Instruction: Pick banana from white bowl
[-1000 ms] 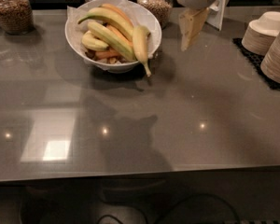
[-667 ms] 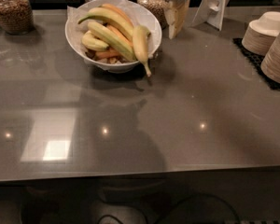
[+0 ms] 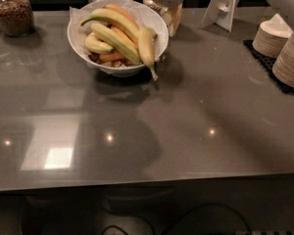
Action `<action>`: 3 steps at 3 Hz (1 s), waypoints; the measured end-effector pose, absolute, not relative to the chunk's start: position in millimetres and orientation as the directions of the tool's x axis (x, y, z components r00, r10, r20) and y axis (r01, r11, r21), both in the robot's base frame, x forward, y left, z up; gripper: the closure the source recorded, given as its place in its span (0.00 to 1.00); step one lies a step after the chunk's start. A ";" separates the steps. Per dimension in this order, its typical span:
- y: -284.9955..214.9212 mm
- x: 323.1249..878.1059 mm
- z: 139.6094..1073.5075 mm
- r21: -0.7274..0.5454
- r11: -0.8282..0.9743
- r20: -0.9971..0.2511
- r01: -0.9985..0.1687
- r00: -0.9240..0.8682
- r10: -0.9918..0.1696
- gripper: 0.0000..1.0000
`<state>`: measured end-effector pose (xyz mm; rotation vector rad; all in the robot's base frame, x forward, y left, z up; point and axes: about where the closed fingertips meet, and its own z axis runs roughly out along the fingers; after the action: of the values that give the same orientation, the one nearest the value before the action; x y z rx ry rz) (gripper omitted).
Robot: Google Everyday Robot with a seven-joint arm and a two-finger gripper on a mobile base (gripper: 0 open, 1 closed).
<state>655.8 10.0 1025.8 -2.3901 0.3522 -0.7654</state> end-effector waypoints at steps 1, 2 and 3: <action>5.4 658.7 1005.3 -0.583 -0.809 0.437 -0.077 0.810 -0.391 0.00; -3.4 663.9 979.2 -0.544 -0.834 0.420 -0.098 0.828 -0.371 0.18; -8.9 670.5 956.6 -0.505 -0.857 0.407 -0.103 0.847 -0.342 0.36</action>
Offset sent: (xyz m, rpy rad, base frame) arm 0.0155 -0.0286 -0.0796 -0.1361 0.1160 0.0027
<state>670.5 -8.9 956.6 -2.5479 0.3267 -0.6826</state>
